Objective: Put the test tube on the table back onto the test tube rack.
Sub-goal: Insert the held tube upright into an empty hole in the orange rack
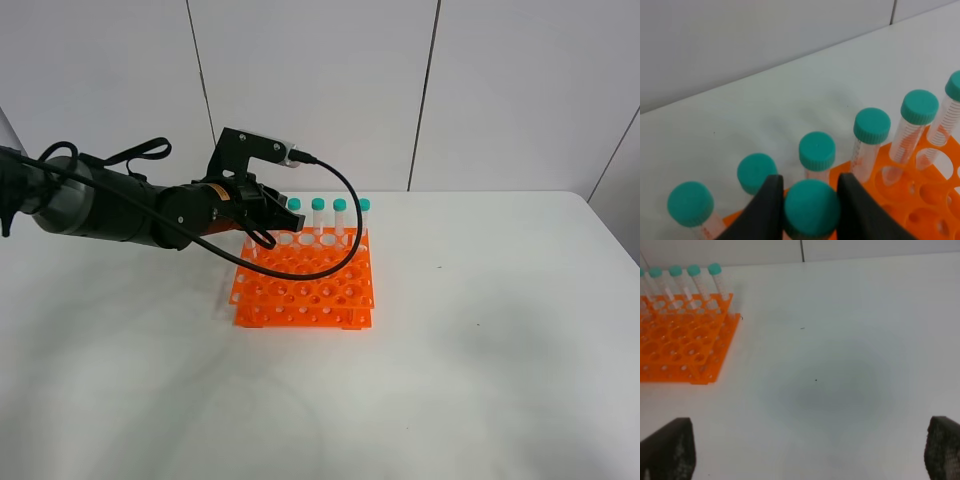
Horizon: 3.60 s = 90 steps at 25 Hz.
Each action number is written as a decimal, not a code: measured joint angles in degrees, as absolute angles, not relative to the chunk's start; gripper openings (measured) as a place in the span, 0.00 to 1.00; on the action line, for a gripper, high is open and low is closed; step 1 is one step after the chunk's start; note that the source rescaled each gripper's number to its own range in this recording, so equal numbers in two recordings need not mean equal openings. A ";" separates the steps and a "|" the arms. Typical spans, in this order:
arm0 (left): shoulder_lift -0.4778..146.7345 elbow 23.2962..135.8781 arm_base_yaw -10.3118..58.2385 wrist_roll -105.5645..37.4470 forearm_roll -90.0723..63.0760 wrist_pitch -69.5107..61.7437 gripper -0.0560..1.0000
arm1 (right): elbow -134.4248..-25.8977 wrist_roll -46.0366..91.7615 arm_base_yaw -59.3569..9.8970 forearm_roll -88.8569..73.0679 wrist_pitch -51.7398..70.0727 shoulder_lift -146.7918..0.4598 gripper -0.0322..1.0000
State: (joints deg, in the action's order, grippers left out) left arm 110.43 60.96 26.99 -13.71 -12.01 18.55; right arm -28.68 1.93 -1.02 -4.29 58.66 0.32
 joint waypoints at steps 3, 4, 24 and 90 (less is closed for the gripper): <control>110.43 60.91 26.99 -13.71 -12.01 18.36 0.05 | -28.68 1.93 -1.02 -4.29 58.66 0.32 1.00; 110.43 60.91 26.99 -13.71 -12.01 18.23 0.05 | -28.68 1.93 -1.02 -4.29 58.66 0.32 1.00; 113.25 60.74 26.99 -12.89 -11.84 18.20 0.05 | -28.68 1.93 -1.02 -4.29 58.66 0.32 1.00; 115.01 60.94 26.99 -13.07 -13.52 20.02 0.05 | -28.68 1.93 -1.02 -4.29 58.66 0.32 1.00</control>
State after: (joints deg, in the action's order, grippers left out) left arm 115.01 60.94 26.99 -13.07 -13.52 20.02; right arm -28.68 1.93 -1.02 -4.29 58.66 0.32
